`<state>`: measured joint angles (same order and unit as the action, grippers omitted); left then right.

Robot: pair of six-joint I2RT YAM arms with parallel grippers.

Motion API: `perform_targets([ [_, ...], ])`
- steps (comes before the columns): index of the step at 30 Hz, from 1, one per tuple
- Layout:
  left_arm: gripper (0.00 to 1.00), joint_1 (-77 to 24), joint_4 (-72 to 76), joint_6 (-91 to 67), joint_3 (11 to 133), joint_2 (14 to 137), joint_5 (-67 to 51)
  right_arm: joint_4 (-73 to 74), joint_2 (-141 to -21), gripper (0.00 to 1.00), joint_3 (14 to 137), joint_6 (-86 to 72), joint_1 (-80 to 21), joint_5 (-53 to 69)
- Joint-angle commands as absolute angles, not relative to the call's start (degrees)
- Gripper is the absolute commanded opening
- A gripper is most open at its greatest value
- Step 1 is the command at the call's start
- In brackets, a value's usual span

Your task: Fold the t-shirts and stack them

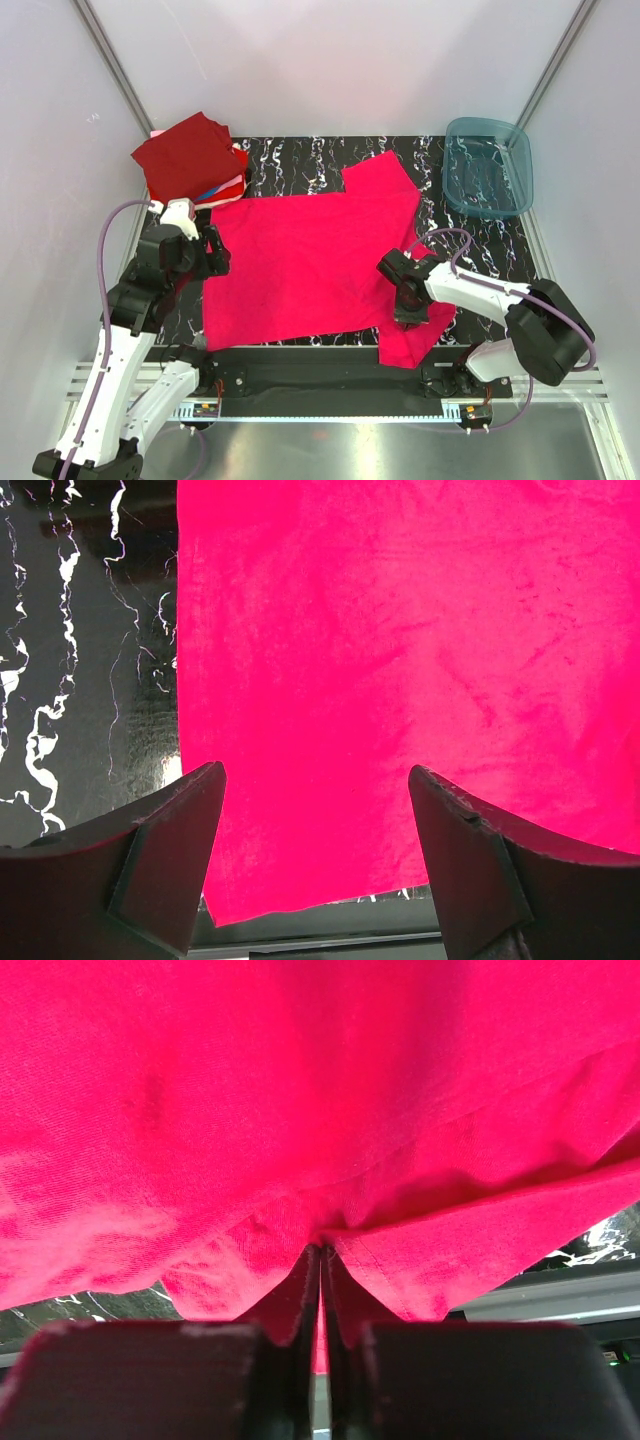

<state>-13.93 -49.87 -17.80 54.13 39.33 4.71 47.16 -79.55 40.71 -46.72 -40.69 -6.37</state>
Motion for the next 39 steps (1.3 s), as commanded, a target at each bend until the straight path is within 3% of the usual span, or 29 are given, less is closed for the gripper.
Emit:
perform_targets([
  [1, 0.80, -14.2, -47.1, -17.1, 53.9, 38.7, 3.8, 46.9, -79.2, 0.02, 41.9, -46.9, -40.3, -6.5],
  [22, 0.80, -14.2, -47.0, -17.1, 53.9, 39.2, 3.8, 54.4, -59.6, 0.00, 44.8, -54.1, -40.3, -13.8],
  [31, 0.80, -14.2, -49.7, -18.0, 55.4, 40.7, 3.8, 61.4, -48.2, 0.00, 52.2, -57.5, -40.3, -23.7],
  [39, 0.78, -14.2, -59.2, -27.3, 58.1, 41.3, -2.6, 64.1, -55.9, 0.00, 68.0, -51.0, -38.6, -35.1],
])
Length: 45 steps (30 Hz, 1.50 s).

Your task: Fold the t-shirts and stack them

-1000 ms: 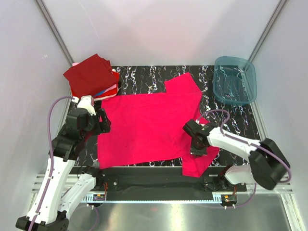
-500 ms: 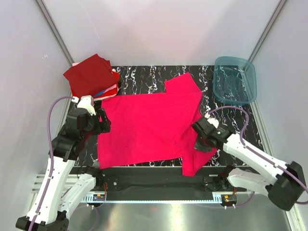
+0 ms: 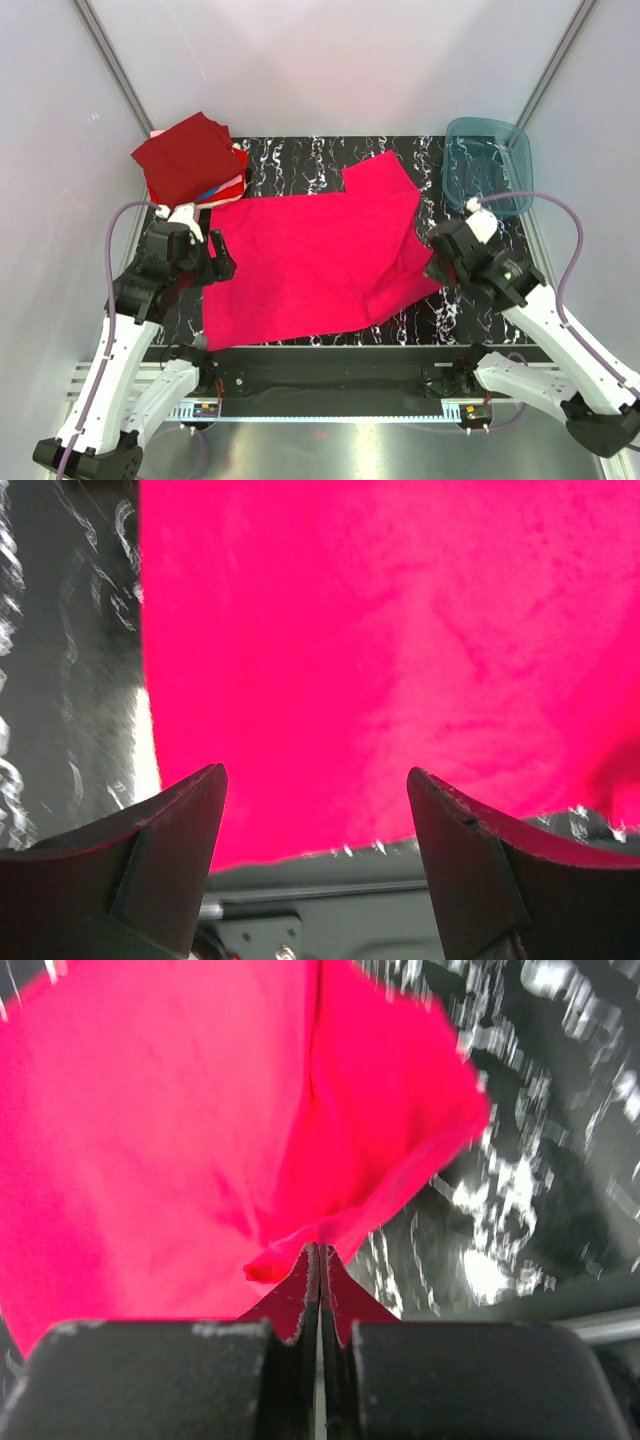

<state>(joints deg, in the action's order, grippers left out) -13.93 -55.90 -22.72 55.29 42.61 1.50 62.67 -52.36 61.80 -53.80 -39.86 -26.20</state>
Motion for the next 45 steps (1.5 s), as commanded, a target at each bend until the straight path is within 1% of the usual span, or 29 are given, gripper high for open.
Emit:
perform_targets([
  [1, 0.78, -14.2, -60.4, -28.0, 57.3, 40.8, -2.4, 62.8, -56.5, 0.00, 69.2, -48.5, -36.6, -35.5],
  [3, 0.78, -14.2, -61.3, -29.4, 55.8, 39.7, -1.6, 59.4, -58.1, 0.00, 71.9, -45.9, -33.6, -34.6],
  [5, 0.77, -14.2, -62.0, -30.0, 54.5, 40.0, -1.8, 57.2, -59.5, 0.00, 74.4, -41.8, -28.5, -32.3],
  [8, 0.79, -14.3, -62.7, -30.2, 52.4, 41.0, -3.4, 53.0, -64.4, 0.00, 77.5, -37.5, -22.7, -28.1],
  [11, 0.80, -14.8, -63.4, -30.4, 51.3, 40.5, -3.1, 50.5, -69.1, 0.00, 79.9, -34.4, -19.1, -22.4],
  [14, 0.80, -14.9, -64.2, -29.8, 51.4, 39.8, -2.8, 51.3, -72.9, 0.00, 79.5, -33.7, -18.5, -16.0],
  [15, 0.81, -14.9, -64.4, -29.4, 52.1, 39.7, -2.7, 51.1, -73.9, 0.25, 78.6, -33.6, -18.3, -14.3],
  [16, 0.81, -14.9, -64.7, -29.0, 52.7, 39.6, -2.5, 50.5, -74.9, 0.42, 77.5, -33.3, -18.2, -11.2],
  [17, 0.82, -14.9, -64.8, -28.0, 53.4, 39.7, -2.4, 49.8, -75.8, 0.56, 74.9, -33.1, -18.0, -9.6],
  [18, 0.82, -14.9, -64.8, -27.4, 54.8, 39.9, -2.0, 49.0, -77.8, 0.67, 73.8, -33.0, -17.1, -8.2],
  [20, 0.83, -14.9, -64.6, -25.1, 56.2, 40.6, -1.4, 46.9, -79.1, 0.67, 70.2, -32.8, -16.0, -4.9],
  [22, 0.84, -14.9, -64.2, -23.2, 57.7, 41.1, -1.0, 44.1, -80.3, 0.63, 68.6, -32.3, -14.9, -2.7],
  [23, 0.85, -14.9, -63.4, -22.2, 57.8, 41.3, -1.6, 43.3, -81.6, 0.62, 67.8, -32.2, -14.8, -1.9],
  [29, 0.85, -14.9, -57.8, -21.1, 53.4, 39.1, -4.7, 41.3, -89.7, 0.62, 66.2, -30.1, -13.9, -0.3],
  [38, 0.87, -14.9, -57.5, -20.7, 53.7, 36.7, -4.5, 37.4, -98.3, 0.62, 63.5, -28.8, -12.3, 2.2],
  [42, 0.87, -14.9, -57.4, -20.7, 53.6, 36.2, -4.2, 36.2, -100.4, 0.58, 62.8, -28.4, -12.2, 2.9],
  [45, 0.87, -14.9, -57.4, -20.7, 53.5, 35.9, -4.1, 35.7, -101.5, 0.50, 62.2, -28.0, -12.3, 3.4],
])
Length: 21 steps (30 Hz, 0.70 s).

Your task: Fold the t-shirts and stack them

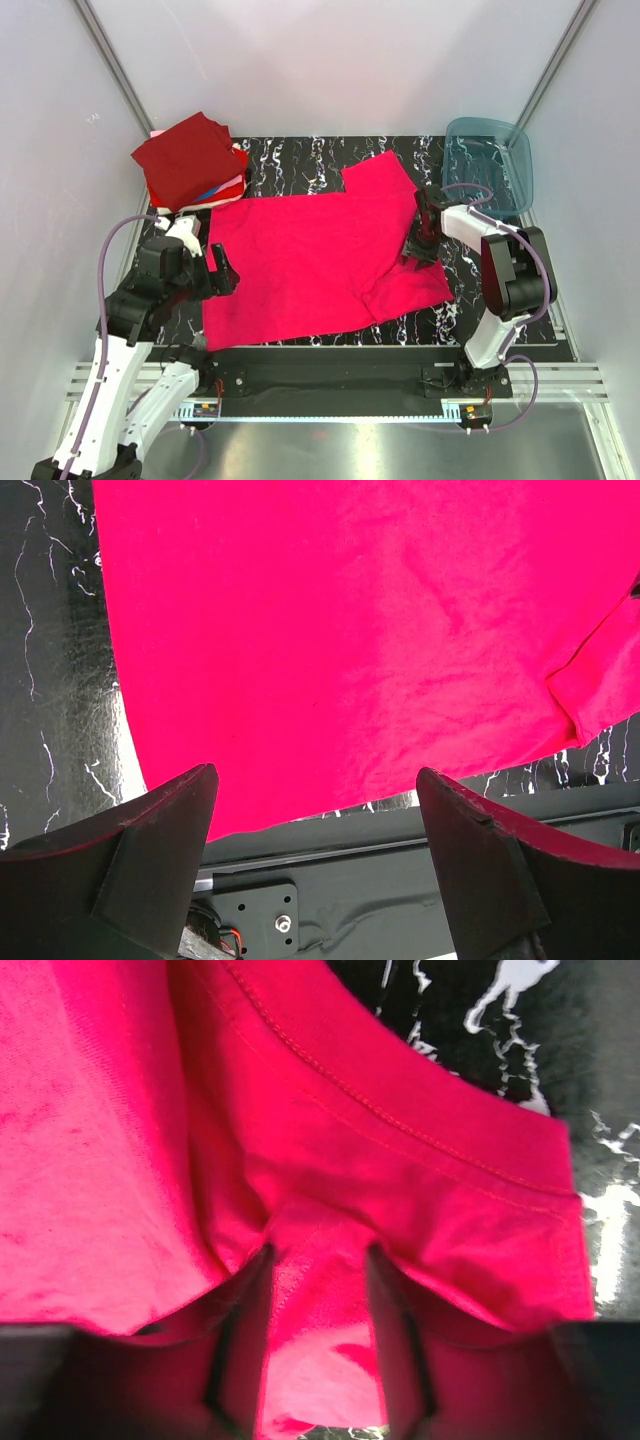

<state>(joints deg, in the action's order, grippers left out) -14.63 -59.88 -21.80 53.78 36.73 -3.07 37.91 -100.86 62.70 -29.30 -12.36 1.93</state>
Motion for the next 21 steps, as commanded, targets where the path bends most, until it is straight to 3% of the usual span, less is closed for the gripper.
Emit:
perform_targets([
  [1, 0.87, -14.9, -57.4, -20.7, 53.6, 35.9, -4.0, 35.4, -101.6, 0.45, 61.7, -28.0, -12.2, 3.8],
  [4, 0.87, -14.9, -57.3, -20.7, 53.6, 35.9, -3.9, 35.2, -101.1, 0.35, 60.7, -28.0, -12.2, 3.3],
  [8, 0.87, -14.9, -57.3, -20.7, 53.6, 36.0, -3.8, 35.5, -99.1, 0.11, 60.0, -27.8, -12.2, 2.4],
  [11, 0.87, -14.9, -57.3, -20.8, 53.5, 36.1, -3.6, 37.1, -96.6, 0.01, 59.9, -27.9, -12.2, 0.3],
  [21, 0.87, -14.9, -57.2, -20.9, 53.5, 36.2, -3.3, 43.6, -82.9, 0.02, 57.6, -28.7, -12.2, -2.5],
])
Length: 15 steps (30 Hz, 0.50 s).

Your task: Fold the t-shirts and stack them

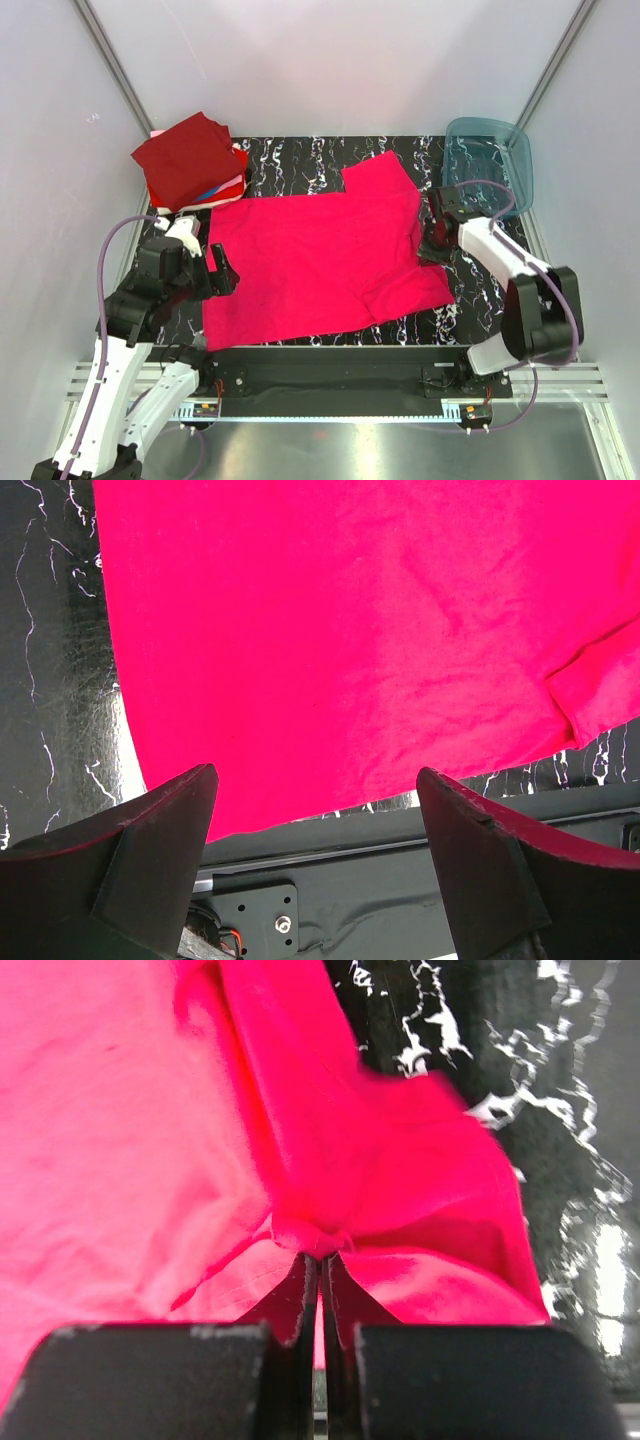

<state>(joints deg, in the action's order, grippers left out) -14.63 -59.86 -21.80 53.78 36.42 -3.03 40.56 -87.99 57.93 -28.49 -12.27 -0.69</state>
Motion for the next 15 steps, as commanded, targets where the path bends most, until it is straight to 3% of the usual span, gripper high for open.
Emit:
perform_targets([
  [1, 0.87, -14.9, -57.2, -20.9, 53.5, 36.2, -3.3, 44.0, -82.0, 0.02, 57.1, -28.7, -12.3, -2.5],
  [5, 0.87, -14.9, -57.3, -21.0, 53.5, 36.4, -3.2, 44.8, -77.4, 0.00, 55.3, -29.3, -12.2, -1.1],
  [10, 0.87, -14.9, -57.2, -21.1, 53.4, 36.6, -3.0, 44.6, -75.3, 0.09, 52.4, -29.7, -12.3, 1.6],
  [11, 0.87, -14.9, -57.2, -21.1, 53.5, 36.6, -3.0, 44.7, -74.8, 0.08, 52.6, -29.9, -12.3, 1.9],
  [12, 0.87, -14.9, -57.2, -21.1, 53.5, 36.6, -3.0, 45.0, -74.4, 0.00, 52.6, -30.1, -12.3, 1.9],
  [15, 0.87, -14.9, -57.2, -21.2, 53.4, 36.6, -2.9, 45.1, -72.8, 0.00, 52.2, -30.6, -12.4, 3.0],
])
